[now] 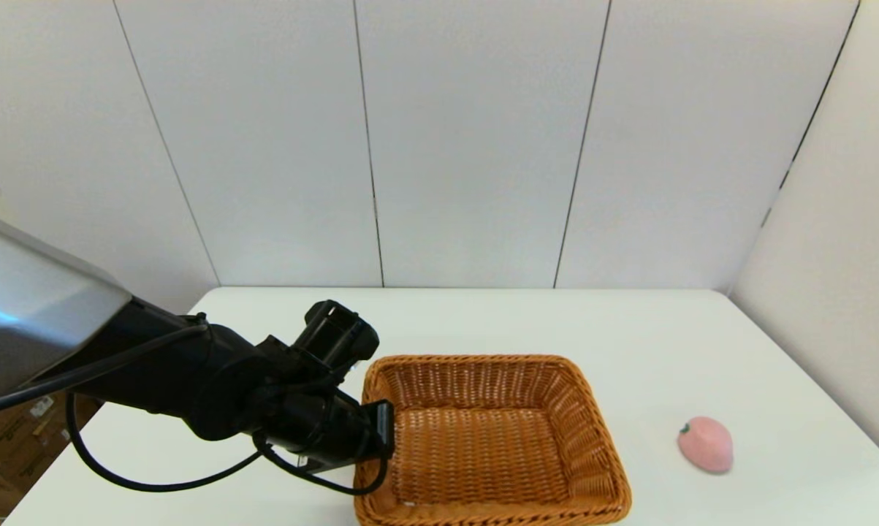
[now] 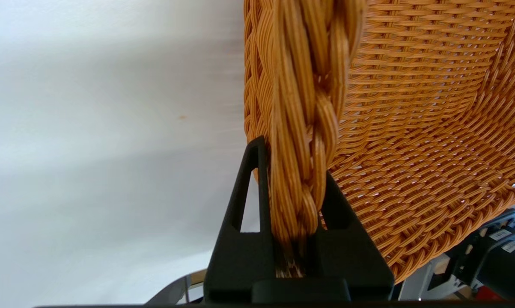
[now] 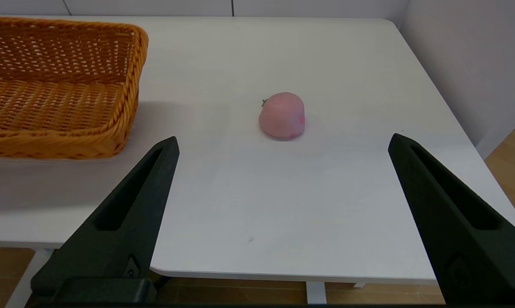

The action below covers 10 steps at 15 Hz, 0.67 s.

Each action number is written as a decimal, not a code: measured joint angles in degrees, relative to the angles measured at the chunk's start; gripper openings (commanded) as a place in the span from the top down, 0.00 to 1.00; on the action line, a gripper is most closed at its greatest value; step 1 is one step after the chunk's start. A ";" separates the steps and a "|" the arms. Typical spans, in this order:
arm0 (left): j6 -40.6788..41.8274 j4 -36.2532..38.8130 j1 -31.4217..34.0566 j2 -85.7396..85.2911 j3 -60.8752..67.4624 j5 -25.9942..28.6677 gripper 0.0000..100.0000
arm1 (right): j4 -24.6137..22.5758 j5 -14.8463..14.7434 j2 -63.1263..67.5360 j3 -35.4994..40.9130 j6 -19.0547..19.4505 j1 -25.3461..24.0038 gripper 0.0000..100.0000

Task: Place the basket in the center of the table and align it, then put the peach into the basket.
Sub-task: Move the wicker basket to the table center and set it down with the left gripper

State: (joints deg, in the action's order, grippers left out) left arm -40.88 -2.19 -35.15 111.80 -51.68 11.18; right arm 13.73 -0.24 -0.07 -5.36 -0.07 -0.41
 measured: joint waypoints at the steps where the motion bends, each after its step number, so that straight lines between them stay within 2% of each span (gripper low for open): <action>1: 0.04 0.07 0.04 0.24 0.24 1.16 1.00 | 0.00 -0.02 0.00 0.00 -0.02 0.00 0.00; 10: 0.00 2.30 0.06 2.54 0.52 1.55 1.00 | -0.01 -0.02 0.00 0.00 -0.02 0.00 0.00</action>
State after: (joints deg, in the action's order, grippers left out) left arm -40.88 0.11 -35.08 114.34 -51.15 12.73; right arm 13.71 -0.27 -0.07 -5.36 -0.10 -0.41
